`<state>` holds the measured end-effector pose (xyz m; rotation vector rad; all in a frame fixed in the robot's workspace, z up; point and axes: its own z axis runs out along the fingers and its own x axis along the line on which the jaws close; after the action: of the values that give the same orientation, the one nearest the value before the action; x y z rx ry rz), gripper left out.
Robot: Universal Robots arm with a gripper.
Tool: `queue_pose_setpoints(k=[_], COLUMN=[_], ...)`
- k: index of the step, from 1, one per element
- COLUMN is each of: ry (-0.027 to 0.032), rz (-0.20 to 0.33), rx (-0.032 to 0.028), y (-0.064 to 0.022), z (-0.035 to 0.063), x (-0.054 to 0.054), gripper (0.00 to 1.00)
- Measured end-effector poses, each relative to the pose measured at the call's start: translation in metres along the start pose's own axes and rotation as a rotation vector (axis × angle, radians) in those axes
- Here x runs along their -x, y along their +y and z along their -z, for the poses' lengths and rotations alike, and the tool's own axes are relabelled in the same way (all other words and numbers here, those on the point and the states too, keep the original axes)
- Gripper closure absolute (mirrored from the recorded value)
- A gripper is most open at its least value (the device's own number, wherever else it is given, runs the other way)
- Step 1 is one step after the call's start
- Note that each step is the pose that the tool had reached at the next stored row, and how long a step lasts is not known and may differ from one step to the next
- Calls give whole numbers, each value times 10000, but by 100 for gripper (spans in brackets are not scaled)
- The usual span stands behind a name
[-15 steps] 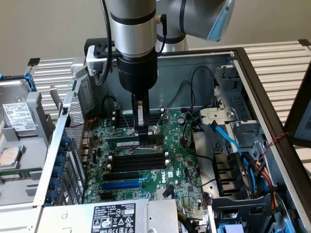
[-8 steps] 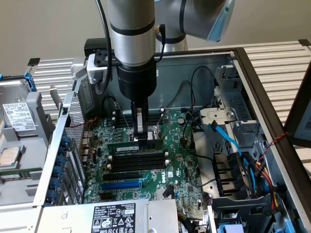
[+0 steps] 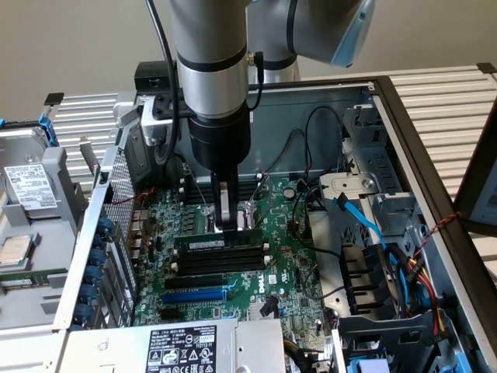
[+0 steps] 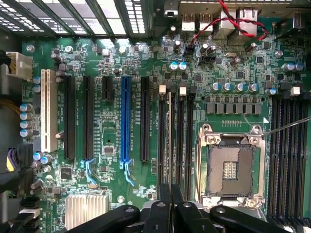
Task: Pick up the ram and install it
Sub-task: 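Insert the ram into the slot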
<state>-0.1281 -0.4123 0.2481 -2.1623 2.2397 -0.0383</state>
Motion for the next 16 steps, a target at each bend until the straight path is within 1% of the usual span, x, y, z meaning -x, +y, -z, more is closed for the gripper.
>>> queue_pose_setpoints(k=[2,4,6,9,16], ry=[0,-1,-2,-1,16], rz=[-50,-61,-60,-110,-488], rx=[-53,-121,-155,-162,-159], y=[1,1,1,2,3], z=[-22,-42,-54,-68,-84], x=[0,0,-1,-3,-20], gripper=[88,88,88,88,88])
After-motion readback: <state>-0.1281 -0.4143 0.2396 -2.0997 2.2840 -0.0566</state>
